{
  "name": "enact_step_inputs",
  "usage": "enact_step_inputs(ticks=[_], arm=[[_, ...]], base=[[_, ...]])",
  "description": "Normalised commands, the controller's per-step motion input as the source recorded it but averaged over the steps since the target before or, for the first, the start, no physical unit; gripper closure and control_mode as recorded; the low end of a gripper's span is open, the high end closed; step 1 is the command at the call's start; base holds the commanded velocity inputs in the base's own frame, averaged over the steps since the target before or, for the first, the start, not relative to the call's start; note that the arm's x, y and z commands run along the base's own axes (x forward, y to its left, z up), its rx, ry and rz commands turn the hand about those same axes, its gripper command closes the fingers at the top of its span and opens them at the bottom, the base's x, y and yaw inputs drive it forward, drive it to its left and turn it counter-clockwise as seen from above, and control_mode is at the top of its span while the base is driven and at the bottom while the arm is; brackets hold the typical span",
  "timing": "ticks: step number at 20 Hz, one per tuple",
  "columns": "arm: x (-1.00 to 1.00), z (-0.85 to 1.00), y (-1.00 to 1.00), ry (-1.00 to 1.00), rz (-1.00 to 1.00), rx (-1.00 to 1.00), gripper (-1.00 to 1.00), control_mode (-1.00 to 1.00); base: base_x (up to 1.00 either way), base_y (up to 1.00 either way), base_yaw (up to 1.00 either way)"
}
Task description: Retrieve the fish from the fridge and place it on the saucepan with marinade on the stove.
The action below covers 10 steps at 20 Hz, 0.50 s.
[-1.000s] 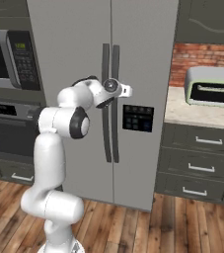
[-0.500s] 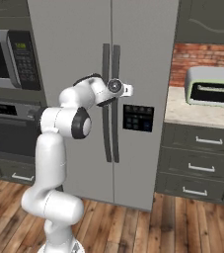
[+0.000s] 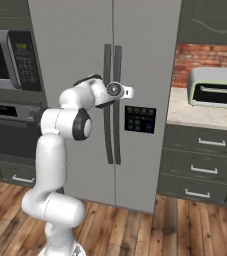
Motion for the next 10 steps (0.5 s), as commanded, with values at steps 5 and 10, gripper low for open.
enact_step_inputs(ticks=[5,10], arm=[[-0.3,0.0,-0.22,0.04,-0.04,0.0,1.0,-1.0],[-0.39,0.0,-0.41,0.03,-0.01,0.0,1.0,-1.0]], base=[[0.0,0.0,0.0],[0.0,0.0,0.0]])
